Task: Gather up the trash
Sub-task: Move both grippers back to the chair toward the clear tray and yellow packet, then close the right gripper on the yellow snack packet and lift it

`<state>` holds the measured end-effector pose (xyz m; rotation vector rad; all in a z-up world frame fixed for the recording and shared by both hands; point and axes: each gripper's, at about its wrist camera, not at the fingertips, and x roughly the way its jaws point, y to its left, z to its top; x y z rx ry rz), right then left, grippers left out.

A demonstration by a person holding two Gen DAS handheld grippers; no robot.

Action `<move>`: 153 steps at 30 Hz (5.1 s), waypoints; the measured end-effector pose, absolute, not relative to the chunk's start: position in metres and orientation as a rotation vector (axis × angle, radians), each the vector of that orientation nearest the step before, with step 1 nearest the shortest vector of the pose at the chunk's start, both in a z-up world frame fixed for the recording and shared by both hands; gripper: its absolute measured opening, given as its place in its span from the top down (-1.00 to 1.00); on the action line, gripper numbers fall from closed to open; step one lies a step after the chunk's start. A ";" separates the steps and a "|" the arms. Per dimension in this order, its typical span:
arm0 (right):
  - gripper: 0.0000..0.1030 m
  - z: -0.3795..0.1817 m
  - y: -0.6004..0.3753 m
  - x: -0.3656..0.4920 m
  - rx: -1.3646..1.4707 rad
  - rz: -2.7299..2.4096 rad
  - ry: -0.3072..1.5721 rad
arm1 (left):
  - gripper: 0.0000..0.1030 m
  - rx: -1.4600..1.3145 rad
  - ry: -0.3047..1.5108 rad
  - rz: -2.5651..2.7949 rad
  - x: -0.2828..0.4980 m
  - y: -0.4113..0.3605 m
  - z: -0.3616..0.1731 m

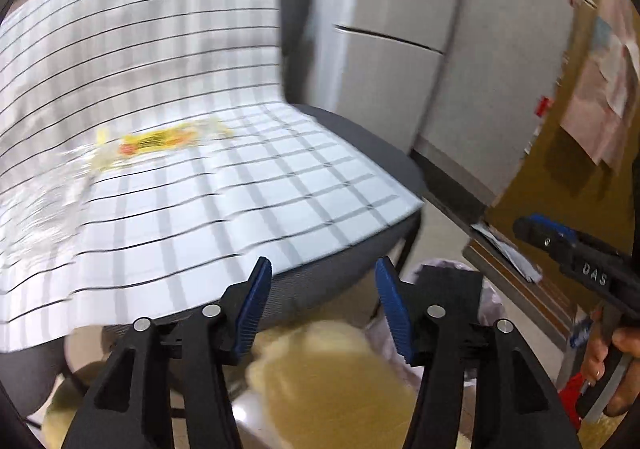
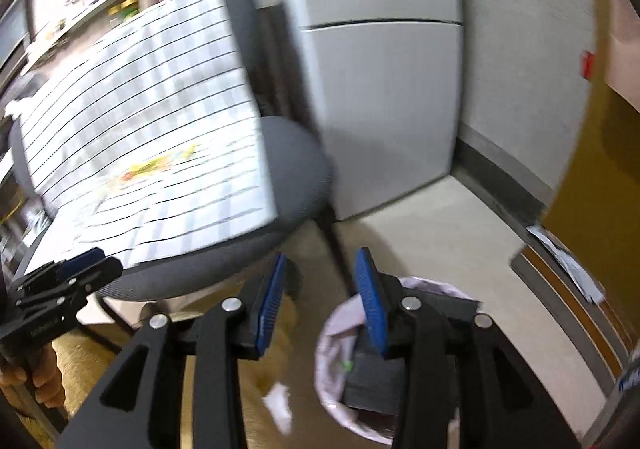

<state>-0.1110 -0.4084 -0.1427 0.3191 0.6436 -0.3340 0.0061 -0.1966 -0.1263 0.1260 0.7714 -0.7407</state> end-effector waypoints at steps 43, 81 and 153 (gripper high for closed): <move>0.97 -0.171 -0.346 0.212 0.429 0.022 0.853 | -0.15 -0.007 0.747 -0.283 0.141 -0.040 -0.123; 0.14 -0.127 -0.274 0.067 0.158 0.083 0.826 | -0.16 0.008 0.735 -0.222 0.106 -0.017 -0.114; 0.90 -0.174 -0.233 0.100 -0.051 0.378 0.802 | -0.01 0.103 0.778 -0.345 0.124 -0.048 -0.138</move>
